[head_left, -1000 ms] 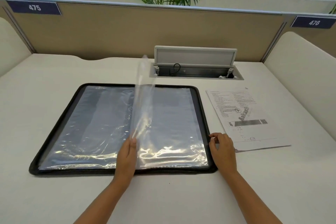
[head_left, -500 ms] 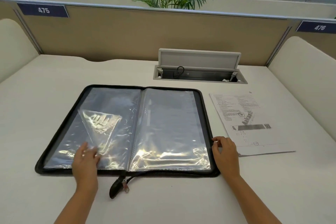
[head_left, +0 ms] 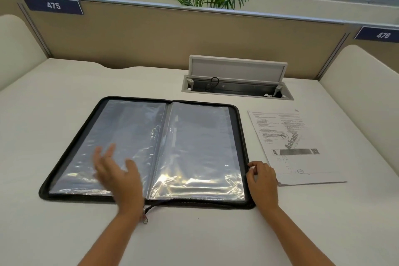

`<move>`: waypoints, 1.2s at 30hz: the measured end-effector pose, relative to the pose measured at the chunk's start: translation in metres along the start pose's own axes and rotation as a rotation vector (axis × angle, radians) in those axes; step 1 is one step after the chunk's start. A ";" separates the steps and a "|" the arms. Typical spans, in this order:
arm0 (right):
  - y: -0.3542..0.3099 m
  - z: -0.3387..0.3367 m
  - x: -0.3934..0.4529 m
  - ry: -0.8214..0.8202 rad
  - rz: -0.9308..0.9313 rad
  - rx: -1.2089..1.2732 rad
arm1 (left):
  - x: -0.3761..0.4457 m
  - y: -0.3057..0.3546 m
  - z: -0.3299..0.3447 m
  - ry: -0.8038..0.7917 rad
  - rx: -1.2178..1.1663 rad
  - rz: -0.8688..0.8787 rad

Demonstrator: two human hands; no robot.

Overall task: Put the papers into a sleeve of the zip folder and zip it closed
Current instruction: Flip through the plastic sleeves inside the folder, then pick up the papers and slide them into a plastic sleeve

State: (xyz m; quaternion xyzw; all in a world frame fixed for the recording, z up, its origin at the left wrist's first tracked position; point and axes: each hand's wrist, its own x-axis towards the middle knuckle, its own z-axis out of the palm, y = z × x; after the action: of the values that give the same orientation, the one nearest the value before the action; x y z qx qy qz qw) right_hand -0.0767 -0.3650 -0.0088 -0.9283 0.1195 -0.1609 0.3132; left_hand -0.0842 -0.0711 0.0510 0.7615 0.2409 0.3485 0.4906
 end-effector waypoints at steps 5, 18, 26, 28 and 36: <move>0.008 -0.009 0.003 -0.161 -0.010 0.053 | -0.083 0.032 0.039 -0.593 -0.138 0.146; 0.069 -0.078 0.042 0.092 0.067 0.102 | -0.163 0.089 0.126 -1.137 -0.020 -0.084; 0.139 -0.127 0.106 -0.001 0.345 -0.240 | -0.184 0.114 0.163 -1.179 0.002 -0.434; 0.155 -0.132 0.119 -0.068 0.392 -0.319 | -0.187 0.118 0.167 -1.148 -0.003 -0.481; 0.166 -0.135 0.129 -0.146 0.332 -0.290 | -0.184 0.129 0.186 -1.032 -0.030 -0.621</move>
State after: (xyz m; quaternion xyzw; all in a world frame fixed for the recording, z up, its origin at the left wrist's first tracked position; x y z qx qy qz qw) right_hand -0.0286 -0.6088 0.0188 -0.9404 0.2694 -0.0205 0.2065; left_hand -0.0560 -0.3613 0.0633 0.7192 0.1780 -0.2222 0.6338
